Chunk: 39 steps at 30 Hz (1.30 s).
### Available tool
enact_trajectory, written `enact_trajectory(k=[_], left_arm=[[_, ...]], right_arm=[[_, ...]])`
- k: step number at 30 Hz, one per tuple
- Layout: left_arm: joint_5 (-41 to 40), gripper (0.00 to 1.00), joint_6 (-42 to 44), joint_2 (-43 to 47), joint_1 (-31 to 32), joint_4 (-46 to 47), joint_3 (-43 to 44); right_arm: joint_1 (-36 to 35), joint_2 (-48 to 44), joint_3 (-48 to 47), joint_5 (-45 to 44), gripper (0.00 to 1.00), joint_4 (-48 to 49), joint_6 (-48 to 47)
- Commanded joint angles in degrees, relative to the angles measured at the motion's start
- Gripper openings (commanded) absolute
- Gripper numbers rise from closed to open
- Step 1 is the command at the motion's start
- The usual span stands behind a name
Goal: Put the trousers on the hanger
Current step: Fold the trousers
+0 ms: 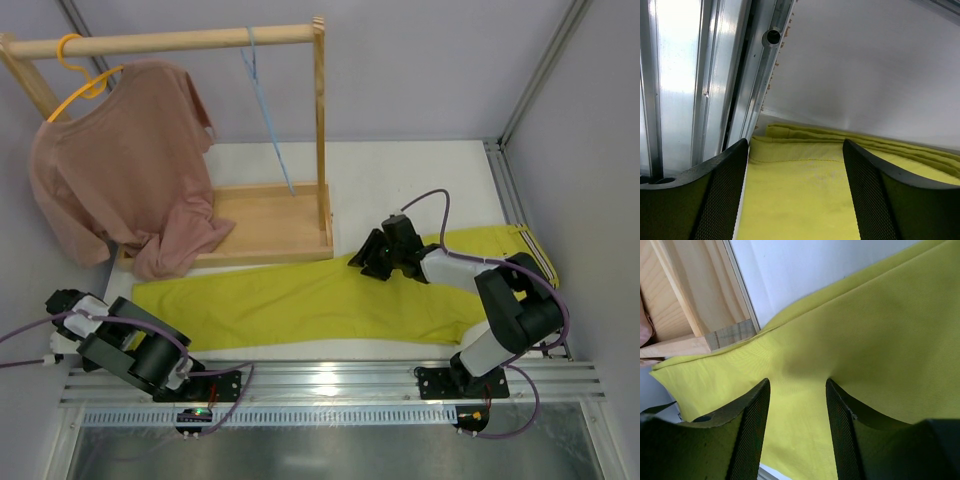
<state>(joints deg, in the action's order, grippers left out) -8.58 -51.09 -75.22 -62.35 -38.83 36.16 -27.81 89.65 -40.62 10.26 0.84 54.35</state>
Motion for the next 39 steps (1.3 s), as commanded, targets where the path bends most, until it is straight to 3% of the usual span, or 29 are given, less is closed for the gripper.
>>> enact_trajectory(k=[1,3,8,11,14,28,33,36,39], left_arm=[[0.1,0.66,-0.2,-3.5,0.5,5.0,-3.2],[0.2,0.52,-0.1,-2.5,0.4,5.1,-3.1],[1.6,0.32,0.7,-1.3,0.5,5.3,-2.9],[2.9,0.13,1.7,-0.9,0.5,5.7,-2.6],[4.2,0.00,2.5,0.0,0.7,5.9,-2.5],[3.8,0.00,1.9,13.4,7.1,2.2,-2.2],[2.9,0.00,2.9,18.8,8.4,-2.5,2.7],[4.1,0.00,4.0,21.5,11.8,-5.1,5.4],[4.2,0.01,2.2,26.1,19.3,-7.5,6.1]], right_arm=[[0.7,-0.6,-1.9,-0.1,0.52,0.4,-1.0],[0.7,-0.5,-2.3,-0.2,0.52,-0.1,-1.3],[0.6,-1.0,-2.6,-0.4,0.52,-0.5,-1.4],[0.6,-1.3,-2.5,-0.4,0.52,-0.5,-1.4],[0.7,-1.9,-2.4,-0.5,0.52,-0.5,-1.5],[0.7,-4.7,-2.0,-1.5,0.52,-4.1,-2.1],[0.6,-5.8,-2.2,-1.2,0.52,-4.7,-3.5],[0.7,-6.4,-2.2,0.1,0.53,-4.4,-4.9],[0.6,-7.3,-2.4,0.6,0.53,-5.8,-5.7]])
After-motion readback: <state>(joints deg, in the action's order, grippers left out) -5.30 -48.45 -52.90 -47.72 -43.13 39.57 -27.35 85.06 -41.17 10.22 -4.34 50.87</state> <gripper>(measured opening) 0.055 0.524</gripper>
